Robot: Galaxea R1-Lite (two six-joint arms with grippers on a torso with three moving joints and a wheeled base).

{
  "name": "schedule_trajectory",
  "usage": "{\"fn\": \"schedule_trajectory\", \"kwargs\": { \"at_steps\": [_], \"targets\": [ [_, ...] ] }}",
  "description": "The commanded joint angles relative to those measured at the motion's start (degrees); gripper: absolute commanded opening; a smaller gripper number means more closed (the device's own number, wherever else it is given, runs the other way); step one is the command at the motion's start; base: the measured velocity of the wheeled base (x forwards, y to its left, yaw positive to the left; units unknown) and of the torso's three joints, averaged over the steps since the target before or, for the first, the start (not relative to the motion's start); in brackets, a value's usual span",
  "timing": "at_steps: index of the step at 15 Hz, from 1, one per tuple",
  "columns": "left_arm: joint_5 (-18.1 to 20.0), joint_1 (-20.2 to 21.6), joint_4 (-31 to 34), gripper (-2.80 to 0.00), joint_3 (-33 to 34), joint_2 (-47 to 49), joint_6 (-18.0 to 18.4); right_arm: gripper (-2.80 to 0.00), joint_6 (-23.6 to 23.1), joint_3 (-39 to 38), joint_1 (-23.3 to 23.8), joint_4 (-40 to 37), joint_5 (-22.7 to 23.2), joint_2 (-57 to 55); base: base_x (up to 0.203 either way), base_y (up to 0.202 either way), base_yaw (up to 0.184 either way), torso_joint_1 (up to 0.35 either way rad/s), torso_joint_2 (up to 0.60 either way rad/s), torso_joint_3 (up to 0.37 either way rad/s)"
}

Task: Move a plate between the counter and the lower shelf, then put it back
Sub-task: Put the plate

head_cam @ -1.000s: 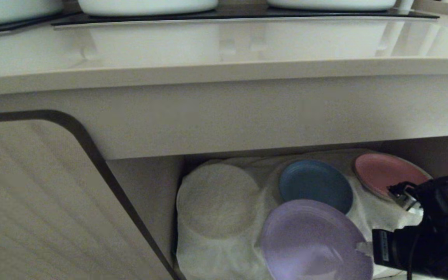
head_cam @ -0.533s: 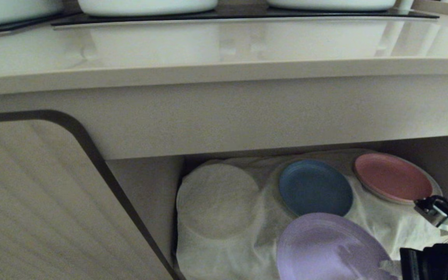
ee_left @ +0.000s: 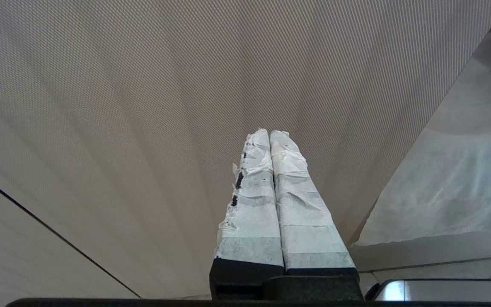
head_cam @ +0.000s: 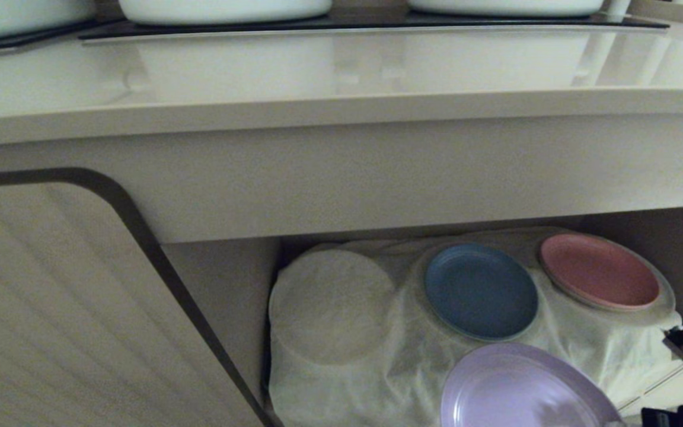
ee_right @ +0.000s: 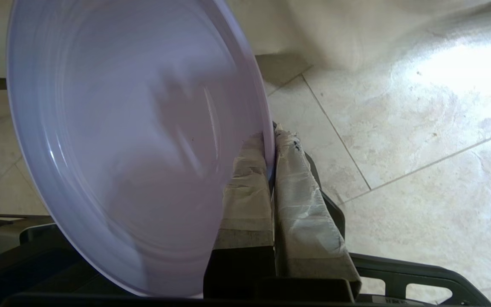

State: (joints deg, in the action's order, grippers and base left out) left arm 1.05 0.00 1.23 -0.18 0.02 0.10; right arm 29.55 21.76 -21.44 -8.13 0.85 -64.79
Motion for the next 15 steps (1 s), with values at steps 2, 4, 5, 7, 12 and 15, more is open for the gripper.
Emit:
{"fn": "schedule_trajectory", "kwargs": {
  "at_steps": [2,4,5,7,12,15],
  "targets": [
    [0.0,0.0,0.0,-2.80,0.0,0.0,0.0,-2.80,0.3,-0.7,0.0,-0.1,0.1,1.5,0.000,0.000,0.000,0.000,0.00,0.000],
    [0.0,0.0,0.0,-2.80,0.0,0.0,0.0,-2.80,0.7,-1.7,0.0,-0.7,0.2,2.8,0.000,0.000,0.000,0.000,0.00,0.000],
    [0.0,0.0,0.0,-2.80,0.0,0.0,0.0,-2.80,0.7,-2.0,0.0,-1.7,0.2,3.4,0.000,0.000,0.000,0.000,0.00,0.000],
    [0.0,0.0,0.0,-2.80,0.0,0.0,0.0,-2.80,0.8,-2.4,0.0,-2.5,0.3,4.8,0.000,0.000,0.000,0.000,0.00,0.000],
    [0.0,0.0,0.0,-2.80,0.0,0.0,0.0,-2.80,0.9,-2.9,0.0,-3.1,0.6,4.9,0.000,0.000,0.000,0.000,0.00,0.000],
    [0.0,0.0,0.0,-2.80,0.0,0.0,0.0,-2.80,0.9,-3.6,0.0,-3.0,0.6,4.9,0.000,0.000,0.000,0.000,0.00,0.000]
  ]
}}
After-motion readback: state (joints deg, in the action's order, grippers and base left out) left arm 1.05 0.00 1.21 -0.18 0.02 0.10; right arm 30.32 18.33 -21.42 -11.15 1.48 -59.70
